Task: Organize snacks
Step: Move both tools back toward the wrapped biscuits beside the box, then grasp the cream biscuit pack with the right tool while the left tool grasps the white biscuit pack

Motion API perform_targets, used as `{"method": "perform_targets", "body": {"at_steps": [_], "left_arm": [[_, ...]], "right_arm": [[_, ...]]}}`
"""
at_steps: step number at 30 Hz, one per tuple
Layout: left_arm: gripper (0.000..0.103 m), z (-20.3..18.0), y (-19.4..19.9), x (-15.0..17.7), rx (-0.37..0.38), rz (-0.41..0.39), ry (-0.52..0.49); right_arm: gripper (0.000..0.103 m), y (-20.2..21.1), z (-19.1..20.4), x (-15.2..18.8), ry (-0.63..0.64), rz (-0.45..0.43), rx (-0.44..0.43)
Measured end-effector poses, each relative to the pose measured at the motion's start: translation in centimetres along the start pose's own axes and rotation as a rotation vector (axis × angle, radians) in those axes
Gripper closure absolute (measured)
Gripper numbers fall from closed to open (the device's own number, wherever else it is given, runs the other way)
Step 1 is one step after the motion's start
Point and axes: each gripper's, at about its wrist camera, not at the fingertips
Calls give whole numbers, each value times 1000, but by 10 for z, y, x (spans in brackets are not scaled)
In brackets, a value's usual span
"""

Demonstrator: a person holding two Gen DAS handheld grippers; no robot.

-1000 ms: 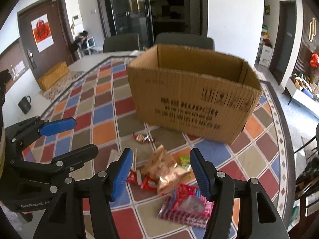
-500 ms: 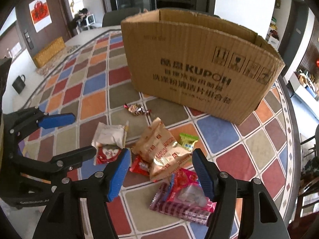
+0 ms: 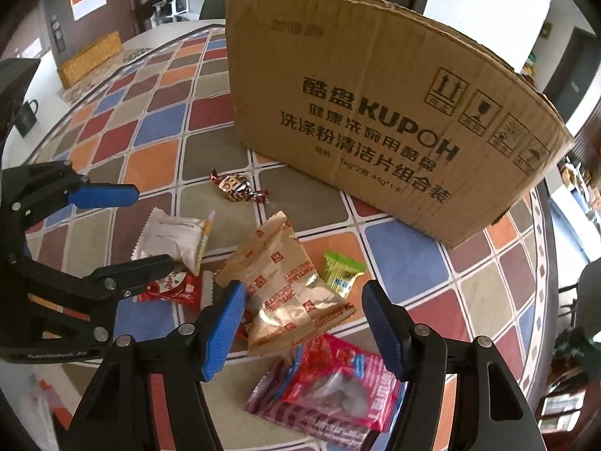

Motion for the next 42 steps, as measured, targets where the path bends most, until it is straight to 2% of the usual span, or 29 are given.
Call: {"method": "perform_targets", "body": {"at_steps": [6,15,19,21,24,26,29,42], "left_arm": [[39,1,-11,-6,21,17,7],[43,4,-24,-10,76,50,46],[59,2,-28,-9,87,58,51],[63,2,-28,-10,88,58,54],[68,2,-27,-9,99,61,59],[68,3,-25,-10,96,57,63],[68,3,-20,-10,92,45,74],[68,8,22,-17,68,-41,104]], "right_arm": [[38,-9,-3,-6,18,24,-17],[38,-19,-9,-9,-26,35,-39],[39,-21,-8,-7,-25,44,-43],[41,-21,-5,-6,-14,46,-35],[51,-20,-3,-7,-10,38,-29],[57,-19,-3,-7,-18,32,-31],[61,-18,-3,-8,-26,24,-25],[62,17,-2,-10,-69,-71,-36]]}}
Point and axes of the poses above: each gripper's, at about its wrist camera, not at the fingertips, and y roughly against the way its jaws point, z to its left, x to its underside, and after that the axes turned 12 degrees about -x, right-handed
